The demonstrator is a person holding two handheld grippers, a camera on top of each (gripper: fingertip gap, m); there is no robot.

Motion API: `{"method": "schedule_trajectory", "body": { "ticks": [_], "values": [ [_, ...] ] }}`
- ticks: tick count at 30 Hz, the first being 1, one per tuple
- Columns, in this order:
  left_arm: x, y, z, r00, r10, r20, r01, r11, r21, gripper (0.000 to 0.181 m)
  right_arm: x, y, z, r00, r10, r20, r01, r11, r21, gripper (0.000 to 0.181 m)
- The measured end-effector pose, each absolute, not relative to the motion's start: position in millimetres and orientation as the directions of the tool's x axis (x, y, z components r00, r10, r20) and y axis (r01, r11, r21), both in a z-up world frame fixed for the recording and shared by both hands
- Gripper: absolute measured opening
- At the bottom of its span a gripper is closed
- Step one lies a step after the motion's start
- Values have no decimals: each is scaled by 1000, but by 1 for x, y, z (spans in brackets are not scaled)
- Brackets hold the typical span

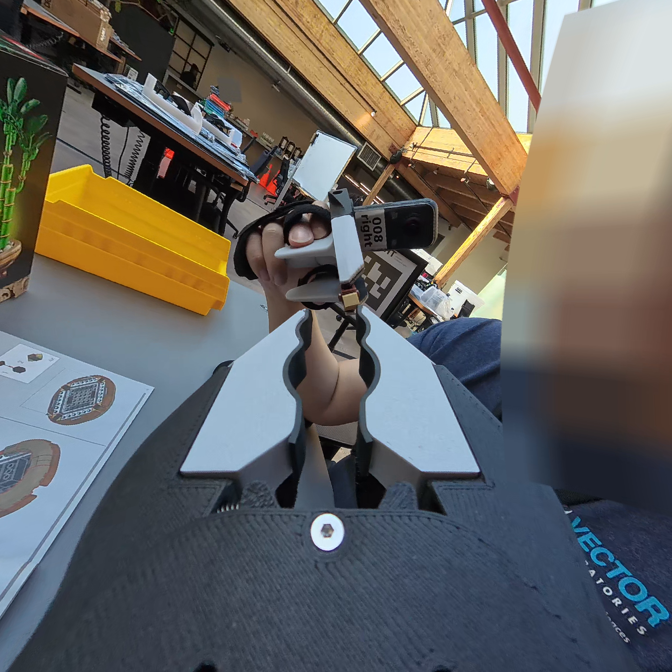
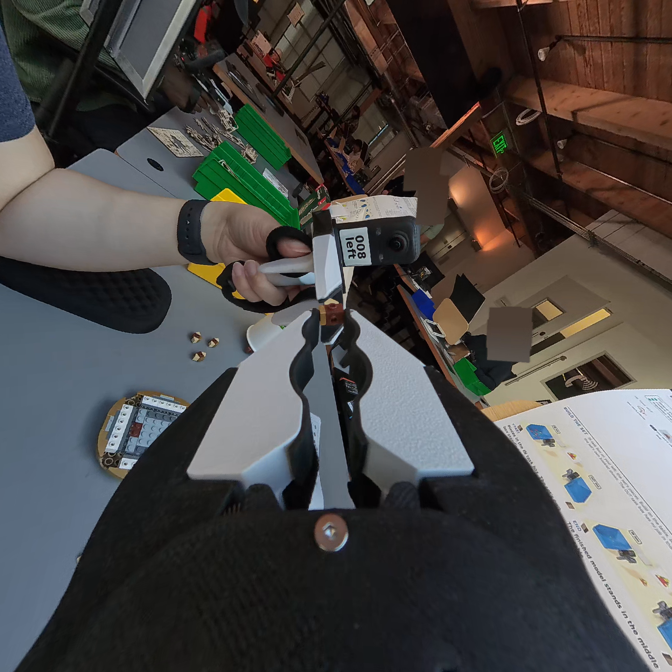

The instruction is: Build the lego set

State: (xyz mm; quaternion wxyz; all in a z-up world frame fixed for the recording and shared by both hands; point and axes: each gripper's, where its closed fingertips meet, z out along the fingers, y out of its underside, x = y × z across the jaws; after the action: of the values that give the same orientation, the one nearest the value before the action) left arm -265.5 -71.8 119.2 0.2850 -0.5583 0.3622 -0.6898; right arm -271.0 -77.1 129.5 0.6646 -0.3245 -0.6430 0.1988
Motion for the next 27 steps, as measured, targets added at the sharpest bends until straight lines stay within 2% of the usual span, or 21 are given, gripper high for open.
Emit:
{"method": "schedule_trajectory", "body": {
  "ticks": [6, 10, 15, 18, 20, 22, 27],
  "values": [
    [-268, -68, 125, -223, -795, 565, 31, -585, -811, 19, -269, -72, 134, 142, 634, 760, 163, 743, -650, 12],
    [-268, -66, 130, -162, -840, 518, 62, -533, -844, 22, -270, -70, 136, 173, 556, 813, 197, 790, -581, 12],
    [-269, -72, 135, -130, -884, 449, 73, -460, -885, 6, -275, -73, 135, 169, 483, 859, 209, 834, -510, 13],
    [-270, -71, 135, -109, -897, 428, 69, -436, -897, 6, -276, -72, 134, 174, 477, 862, 206, 838, -505, 12],
    [-268, -73, 132, -104, -905, 412, 48, -418, -907, 15, -277, -72, 136, 185, 461, 868, 200, 847, -493, 12],
    [-266, -77, 131, -108, -919, 380, 36, -385, -922, 6, -278, -74, 136, 185, 453, 872, 194, 853, -484, 13],
    [-265, -77, 139, -45, -970, 238, 75, -241, -968, 5, -274, -75, 143, 214, 451, 867, 169, 857, -488, 13]
  ]
}}
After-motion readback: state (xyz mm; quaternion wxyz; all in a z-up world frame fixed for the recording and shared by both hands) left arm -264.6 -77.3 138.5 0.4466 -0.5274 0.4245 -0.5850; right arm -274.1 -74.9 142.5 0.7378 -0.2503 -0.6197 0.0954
